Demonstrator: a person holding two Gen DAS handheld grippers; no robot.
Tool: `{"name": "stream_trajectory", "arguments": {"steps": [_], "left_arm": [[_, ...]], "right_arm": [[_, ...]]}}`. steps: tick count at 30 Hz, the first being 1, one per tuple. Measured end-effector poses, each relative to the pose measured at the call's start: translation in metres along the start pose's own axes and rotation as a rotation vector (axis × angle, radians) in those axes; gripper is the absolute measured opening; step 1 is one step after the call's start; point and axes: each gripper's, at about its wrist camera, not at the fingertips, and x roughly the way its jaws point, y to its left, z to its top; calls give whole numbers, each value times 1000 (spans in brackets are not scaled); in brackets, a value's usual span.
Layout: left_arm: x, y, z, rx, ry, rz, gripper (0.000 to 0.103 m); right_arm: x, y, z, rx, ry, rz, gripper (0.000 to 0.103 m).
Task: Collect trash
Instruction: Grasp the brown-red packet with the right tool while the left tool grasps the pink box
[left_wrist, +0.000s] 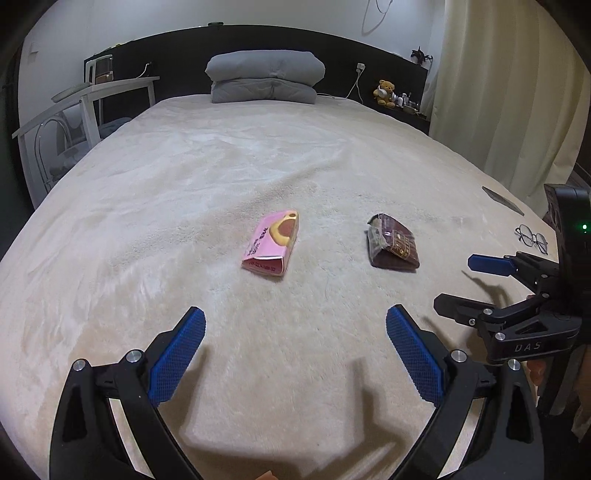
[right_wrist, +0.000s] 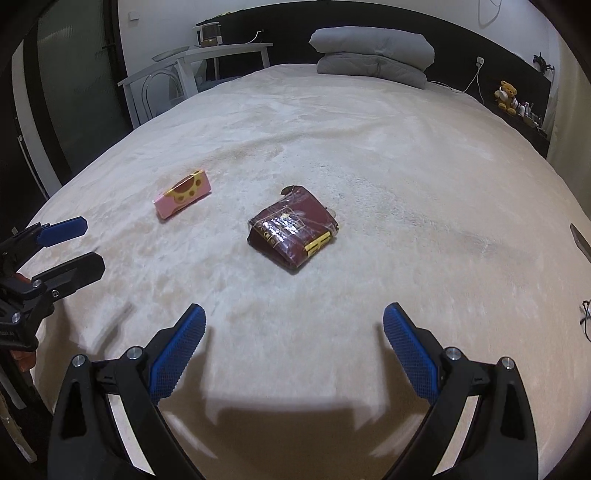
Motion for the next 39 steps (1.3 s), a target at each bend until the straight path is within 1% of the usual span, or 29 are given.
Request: {"name": "stream_trajectory", "arguments": {"steps": [2, 6, 11, 12, 15, 16, 17, 20, 25, 31, 34, 36, 37, 39], "left_arm": [[7, 4, 7, -7, 7, -12, 97], [23, 8, 17, 5, 21, 1, 97], [41, 16, 24, -4, 46, -13, 97], [43, 17, 25, -4, 46, -11, 97], [52, 21, 27, -16, 59, -9, 97], [54, 22, 28, -18, 63, -7, 97], [55, 22, 29, -18, 66, -8, 97], [57, 21, 31, -12, 67, -5, 97], [59, 22, 36, -44, 59, 2, 97], [66, 21, 41, -72, 90, -6, 95], [70, 21, 43, -70, 93, -11, 95], [76, 21, 45, -67, 110, -6, 88], [79, 20, 45, -66, 120, -2, 86], [85, 20, 45, -50, 135, 7, 76]], "right_arm": [[9, -3, 8, 18, 7, 10, 96], [22, -6, 21, 41, 9, 30, 96], [39, -6, 34, 48, 4, 28, 94], [41, -6, 37, 44, 0, 27, 93], [48, -7, 42, 18, 9, 28, 81], [50, -7, 42, 10, 21, 41, 74], [51, -7, 43, 4, 22, 57, 69], [44, -7, 43, -15, -1, 45, 69], [34, -12, 43, -4, -15, 63, 69], [27, -17, 41, 6, -18, 72, 69], [24, -19, 40, 10, -22, 75, 69], [22, -22, 40, 13, -23, 78, 69], [21, -23, 40, 16, -23, 82, 69], [21, -25, 40, 17, -23, 80, 69]]}}
